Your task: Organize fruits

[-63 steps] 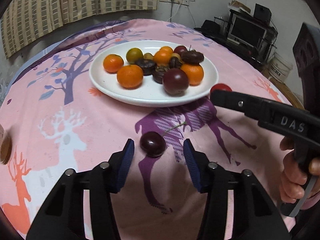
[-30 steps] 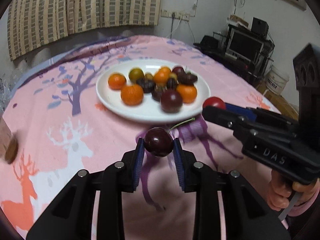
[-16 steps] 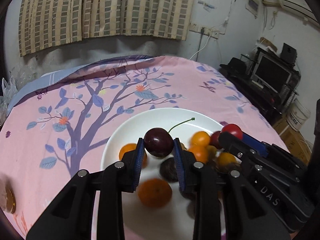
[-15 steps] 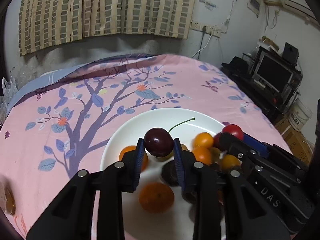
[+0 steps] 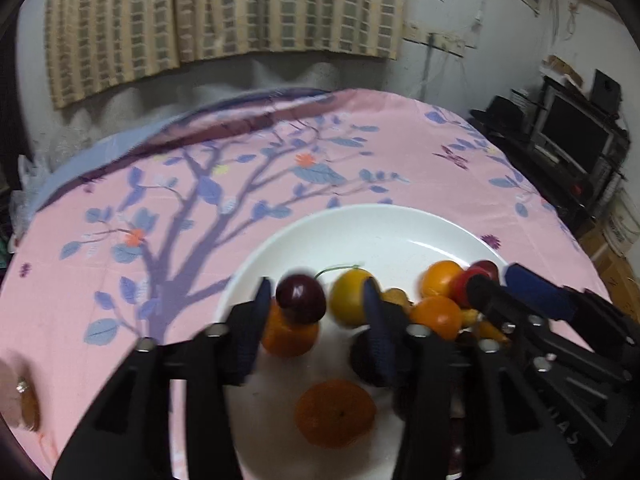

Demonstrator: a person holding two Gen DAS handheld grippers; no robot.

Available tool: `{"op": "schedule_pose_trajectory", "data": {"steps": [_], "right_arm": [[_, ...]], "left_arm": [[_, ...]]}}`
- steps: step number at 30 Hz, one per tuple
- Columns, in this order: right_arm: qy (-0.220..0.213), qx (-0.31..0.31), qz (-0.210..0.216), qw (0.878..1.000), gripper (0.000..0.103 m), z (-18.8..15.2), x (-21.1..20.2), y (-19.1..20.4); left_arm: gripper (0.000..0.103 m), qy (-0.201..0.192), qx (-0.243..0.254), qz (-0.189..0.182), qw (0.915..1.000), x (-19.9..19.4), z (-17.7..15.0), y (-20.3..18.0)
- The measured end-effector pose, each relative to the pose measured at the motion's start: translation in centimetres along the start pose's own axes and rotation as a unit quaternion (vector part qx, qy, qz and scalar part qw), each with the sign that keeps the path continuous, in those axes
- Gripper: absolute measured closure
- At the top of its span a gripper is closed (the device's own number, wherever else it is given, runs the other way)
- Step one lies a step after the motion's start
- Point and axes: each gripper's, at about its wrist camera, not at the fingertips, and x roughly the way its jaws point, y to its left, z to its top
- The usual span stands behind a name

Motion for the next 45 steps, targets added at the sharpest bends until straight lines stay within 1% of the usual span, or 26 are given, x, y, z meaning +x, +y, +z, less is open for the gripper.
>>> {"op": "schedule_pose_trajectory", "data": {"steps": [1,2,3,4,6,9,11,15,17,19,21,24,33,38,45], "right_arm": [[-0.006,0.003,-0.001,1.0,0.047,0.0,-0.7,-0.2],[-0.013,0.006,-0.003,1.0,0.039,-0.1,-1.5,-0.4],[-0.023,0.008,-0.006,1.0,0.034,-0.2,-2.4,-0.6],[-0.03,0.006,-0.01,0.999,0.032,-0.5,-3.3,-0.7],[-0.037,-0.004,-0.02,0.999,0.021,-1.2,-4.5,-0.6],[-0.04,-0.016,-0.027,0.999,0.012,-3.3,-6.6,-0.4],[-0.027,-0.016,-0.021,0.999,0.007,-5.3,-7.4,-0.3],[0.015,-0.018,-0.006,1.0,0.006,-8.7,-8.3,0.0],[0.022,-0.025,-0.008,0.999,0.006,-9.7,-8.6,0.4],[0.024,-0.033,-0.011,0.999,0.006,-10.7,-9.0,0.9],[0.02,-0.044,-0.016,0.999,0.006,-11.4,-9.4,1.3],[0.017,-0.048,-0.018,0.999,0.005,-12.2,-10.0,1.4],[0.022,-0.045,-0.024,0.998,0.005,-12.3,-9.9,1.0],[0.023,-0.052,-0.024,0.998,0.005,-12.3,-9.9,1.2],[0.023,-0.053,-0.024,0.998,0.005,-12.2,-9.8,1.3]], "left_arm": [[0.031,-0.01,-0.004,0.014,0.9999,-0.9,0.0,0.2],[0.027,-0.016,-0.007,0.018,0.9997,-1.7,0.1,0.3],[0.018,-0.02,-0.009,0.02,0.9996,-2.3,0.1,0.5],[0.01,-0.027,-0.011,0.022,0.9993,-3.2,-0.1,0.8],[0.006,-0.042,-0.01,0.026,0.9987,-5.2,-0.8,1.3],[0.005,-0.047,-0.001,0.037,0.9982,-7.4,-2.5,1.9],[0.005,-0.04,0.002,0.041,0.9984,-8.2,-3.8,2.2],[0.005,-0.028,0.0,0.05,0.9984,-9.9,-7.9,2.9],[0.005,-0.017,0.004,0.043,0.9989,-10.4,-9.5,3.2],[0.005,-0.01,0.006,0.03,0.9995,-10.9,-11.1,3.3],[0.005,-0.005,0.002,0.026,0.9996,-11.4,-12.2,3.4],[0.005,-0.002,0.014,0.024,0.9996,-11.7,-13.2,3.2],[0.005,0.0,0.03,0.022,0.9993,-12.1,-13.5,2.5],[0.005,0.0,0.026,0.013,0.9996,-12.3,-13.3,2.6],[0.005,-0.002,0.027,0.011,0.9996,-12.5,-13.3,2.4]]}}
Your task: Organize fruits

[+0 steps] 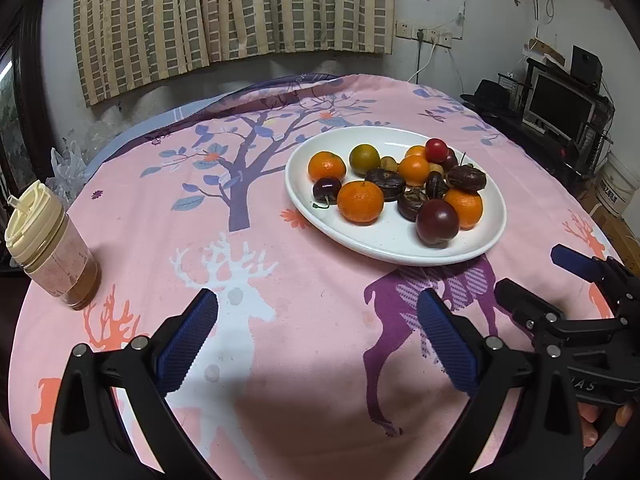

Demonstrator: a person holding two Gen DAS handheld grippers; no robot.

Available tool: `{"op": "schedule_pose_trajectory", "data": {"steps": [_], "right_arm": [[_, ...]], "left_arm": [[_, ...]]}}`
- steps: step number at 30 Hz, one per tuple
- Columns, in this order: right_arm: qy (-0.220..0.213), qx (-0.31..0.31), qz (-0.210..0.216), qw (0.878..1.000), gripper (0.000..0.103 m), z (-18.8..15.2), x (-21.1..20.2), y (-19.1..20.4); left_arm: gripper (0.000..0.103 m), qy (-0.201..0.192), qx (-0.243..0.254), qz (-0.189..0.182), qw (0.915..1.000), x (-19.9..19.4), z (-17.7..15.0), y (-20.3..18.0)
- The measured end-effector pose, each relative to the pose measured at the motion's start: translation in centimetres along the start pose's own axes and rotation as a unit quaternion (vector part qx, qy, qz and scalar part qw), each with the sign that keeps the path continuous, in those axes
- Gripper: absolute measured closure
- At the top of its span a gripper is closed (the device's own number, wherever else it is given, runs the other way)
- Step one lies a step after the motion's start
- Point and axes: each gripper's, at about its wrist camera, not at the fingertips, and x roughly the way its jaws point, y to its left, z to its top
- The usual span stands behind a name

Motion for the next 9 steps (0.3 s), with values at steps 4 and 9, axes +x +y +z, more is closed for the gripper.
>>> {"op": "schedule_pose_trajectory", "data": {"steps": [4,9], "right_arm": [[0.0,0.0,0.0,1.0,0.005,-0.01,0.0,0.0],[0.0,0.0,0.0,1.0,0.005,0.0,-0.02,0.03]], "left_arm": [[0.005,0.0,0.001,0.0,1.0,-0.05,0.04,-0.14],[0.005,0.0,0.0,0.001,1.0,-0.07,0.02,-0.11]]}}
